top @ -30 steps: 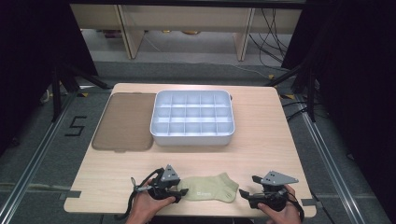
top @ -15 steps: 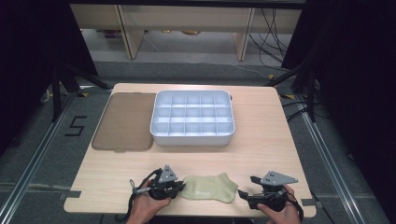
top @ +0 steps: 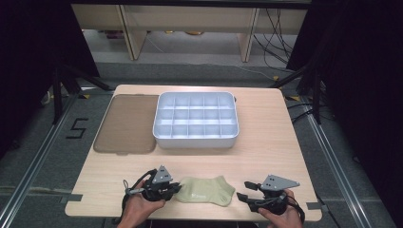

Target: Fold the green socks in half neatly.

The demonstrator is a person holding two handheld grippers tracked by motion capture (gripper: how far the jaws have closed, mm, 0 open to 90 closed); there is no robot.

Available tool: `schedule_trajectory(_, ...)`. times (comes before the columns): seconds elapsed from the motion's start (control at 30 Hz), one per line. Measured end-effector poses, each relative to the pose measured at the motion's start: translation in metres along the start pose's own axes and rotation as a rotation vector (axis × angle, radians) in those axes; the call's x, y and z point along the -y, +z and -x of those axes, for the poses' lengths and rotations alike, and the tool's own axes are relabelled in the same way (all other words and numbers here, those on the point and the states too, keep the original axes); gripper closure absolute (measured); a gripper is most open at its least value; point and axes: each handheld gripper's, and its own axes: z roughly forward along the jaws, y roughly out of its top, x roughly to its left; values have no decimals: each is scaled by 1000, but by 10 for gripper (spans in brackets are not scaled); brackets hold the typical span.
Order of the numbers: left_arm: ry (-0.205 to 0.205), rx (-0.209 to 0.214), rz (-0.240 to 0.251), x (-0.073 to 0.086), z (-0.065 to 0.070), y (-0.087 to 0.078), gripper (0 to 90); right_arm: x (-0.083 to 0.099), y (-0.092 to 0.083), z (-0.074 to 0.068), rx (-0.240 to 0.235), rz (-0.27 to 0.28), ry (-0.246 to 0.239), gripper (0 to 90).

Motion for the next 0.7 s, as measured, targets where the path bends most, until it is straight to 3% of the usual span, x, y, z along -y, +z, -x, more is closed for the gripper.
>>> schedule_trajectory(0.03,-5,3,-9,0,-1,-2,839,-1,2,-2,-19,16,-11,551)
schedule_trajectory(0.13,-13,-10,-14,0,-4,-6,839,-8,8,-11,-51,-12,-15,644)
schedule_trajectory(0.2,7,-10,-16,-1,-6,-9,838,-13,17,-15,-61,-14,-68,714)
schedule_trajectory(0.3,-9,3,-31,-3,-6,-11,838,-18,30,-23,-104,-23,-102,805)
schedule_trajectory(0.33,-4,-2,-31,-4,-6,-12,838,-21,34,-23,-107,-20,-134,822)
schedule_trajectory(0.47,1,-12,-40,-8,-8,-14,838,-28,49,-31,-149,-41,-116,873)
schedule_trajectory(0.7,7,-1,-47,-15,-9,-21,838,-38,77,-40,-186,-78,-168,900)
